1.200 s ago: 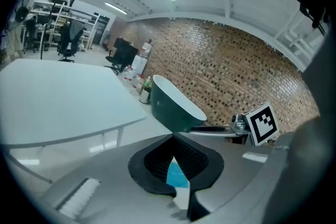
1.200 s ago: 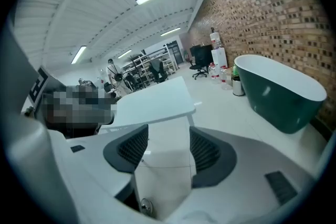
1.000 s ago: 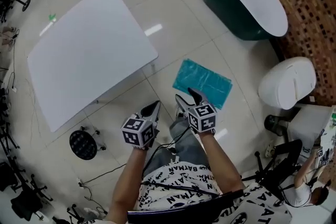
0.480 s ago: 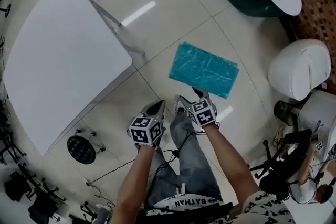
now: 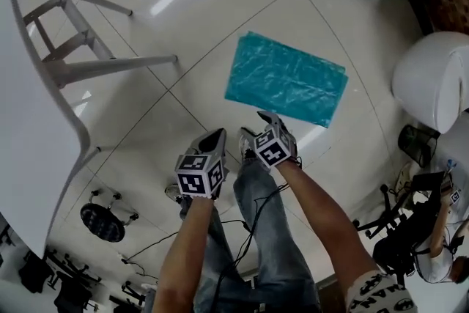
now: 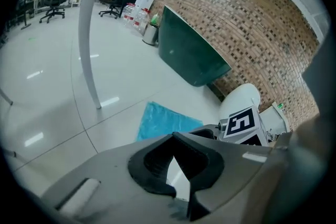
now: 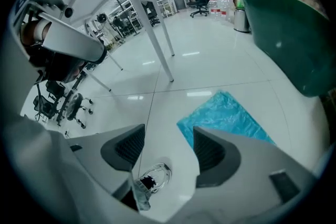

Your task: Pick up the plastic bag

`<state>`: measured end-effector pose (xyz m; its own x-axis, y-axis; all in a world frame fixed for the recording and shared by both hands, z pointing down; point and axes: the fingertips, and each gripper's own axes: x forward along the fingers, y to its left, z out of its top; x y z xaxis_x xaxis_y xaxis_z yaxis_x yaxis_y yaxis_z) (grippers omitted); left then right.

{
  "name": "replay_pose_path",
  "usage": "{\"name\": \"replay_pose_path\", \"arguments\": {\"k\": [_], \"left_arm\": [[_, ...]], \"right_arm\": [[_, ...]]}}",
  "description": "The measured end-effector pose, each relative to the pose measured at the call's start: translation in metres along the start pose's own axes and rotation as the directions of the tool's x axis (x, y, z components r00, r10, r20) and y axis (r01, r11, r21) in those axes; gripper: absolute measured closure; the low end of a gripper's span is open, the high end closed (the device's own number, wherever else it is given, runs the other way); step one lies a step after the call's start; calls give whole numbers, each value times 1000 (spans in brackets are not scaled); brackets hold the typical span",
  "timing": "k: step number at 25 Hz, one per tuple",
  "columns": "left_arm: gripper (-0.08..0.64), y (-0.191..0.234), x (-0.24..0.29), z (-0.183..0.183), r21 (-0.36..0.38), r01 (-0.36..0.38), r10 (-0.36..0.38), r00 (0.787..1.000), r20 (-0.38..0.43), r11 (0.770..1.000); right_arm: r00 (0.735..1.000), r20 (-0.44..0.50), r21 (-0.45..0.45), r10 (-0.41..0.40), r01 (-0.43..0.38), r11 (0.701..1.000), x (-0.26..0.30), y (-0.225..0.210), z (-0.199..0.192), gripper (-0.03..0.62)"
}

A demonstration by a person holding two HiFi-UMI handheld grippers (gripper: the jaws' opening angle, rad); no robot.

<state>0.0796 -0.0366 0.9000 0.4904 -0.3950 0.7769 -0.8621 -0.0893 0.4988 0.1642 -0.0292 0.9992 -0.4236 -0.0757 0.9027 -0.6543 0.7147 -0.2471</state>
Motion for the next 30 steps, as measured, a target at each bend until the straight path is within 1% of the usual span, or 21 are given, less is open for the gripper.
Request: {"name": "replay_pose_path", "arguments": {"k": [5,7,10,12,14,18,21,25,26,27,30], "left_arm": [[560,39,64,-41,-39,-20,19,999,-33,999],[560,47,84,-57,-39,-15,13,999,-44,999],[560,59,108,-73,-45,-6,3,999,-53,999],[560,68,120,-83,-48,-7,5,999,-54,999],[560,77,129,-91,-55,-12,9,999,-52,998],[560,89,143,-101,-64,-21,17,999,-51,998],[560,90,150,-102,-75,-18,14,999,-46,997],[560,86,151,-106,-102,-9,5,999,-42,995],[560,85,151,-108,-108,-6,2,999,-42,994],[560,85,151,-110,-113,-4,-1,999,-43,994],[560,85,150,-117,-126,-9,2,998,-55,992]], "right_arm": [[999,-50,32,-1,3,999,80,-25,-37,287],[997,-69,11,-18,19,1000,109,-36,-49,287],[994,-94,-90,-51,42,995,149,-55,-60,287],[992,-112,-174,-60,40,984,172,-64,-67,285],[989,-133,-235,-67,34,971,192,-70,-75,285],[983,-160,-290,-87,38,956,216,-78,-89,285],[982,-155,-354,-106,45,934,228,-82,-90,285],[982,-162,-412,-96,21,911,242,-82,-86,285],[981,-168,-424,-95,15,905,245,-82,-85,282],[980,-176,-436,-97,11,900,248,-83,-84,246],[978,-180,-471,-101,5,882,249,-86,-79,245]]}}
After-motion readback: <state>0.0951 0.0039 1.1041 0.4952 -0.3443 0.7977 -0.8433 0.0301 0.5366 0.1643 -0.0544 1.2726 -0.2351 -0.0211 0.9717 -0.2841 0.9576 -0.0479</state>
